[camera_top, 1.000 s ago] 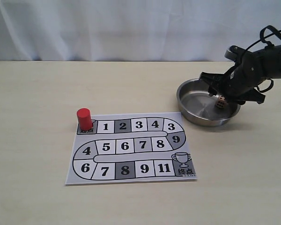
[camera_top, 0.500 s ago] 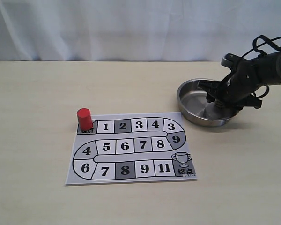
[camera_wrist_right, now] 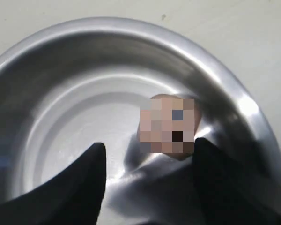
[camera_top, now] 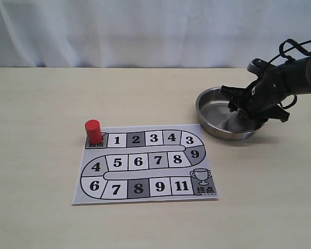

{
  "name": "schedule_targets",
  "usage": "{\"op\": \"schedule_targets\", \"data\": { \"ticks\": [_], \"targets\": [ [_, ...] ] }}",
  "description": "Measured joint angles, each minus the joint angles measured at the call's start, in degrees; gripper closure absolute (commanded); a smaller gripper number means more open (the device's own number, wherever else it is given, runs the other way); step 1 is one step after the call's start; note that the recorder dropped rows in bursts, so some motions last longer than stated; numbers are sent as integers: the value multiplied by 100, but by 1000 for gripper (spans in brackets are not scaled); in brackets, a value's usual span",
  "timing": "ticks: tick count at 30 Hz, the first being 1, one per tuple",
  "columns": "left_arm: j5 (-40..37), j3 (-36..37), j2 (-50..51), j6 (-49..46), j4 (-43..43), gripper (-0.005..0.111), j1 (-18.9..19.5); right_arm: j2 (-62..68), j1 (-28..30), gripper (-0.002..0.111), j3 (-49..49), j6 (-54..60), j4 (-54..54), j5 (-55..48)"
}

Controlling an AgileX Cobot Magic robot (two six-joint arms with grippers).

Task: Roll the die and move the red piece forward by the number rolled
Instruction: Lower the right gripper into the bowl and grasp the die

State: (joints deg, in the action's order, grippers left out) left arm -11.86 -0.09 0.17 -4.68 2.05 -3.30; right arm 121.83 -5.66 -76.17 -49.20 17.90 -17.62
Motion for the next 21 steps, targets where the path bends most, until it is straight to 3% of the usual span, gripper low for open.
{"op": "schedule_targets", "data": {
  "ticks": [12,21],
  "targets": [
    [0,0,0,0,0,107,0,0,0,55,0,-1375,1097,-106],
    [0,0,0,0,0,107,0,213,0,56,-34,-1857,1258,13]
  ]
}}
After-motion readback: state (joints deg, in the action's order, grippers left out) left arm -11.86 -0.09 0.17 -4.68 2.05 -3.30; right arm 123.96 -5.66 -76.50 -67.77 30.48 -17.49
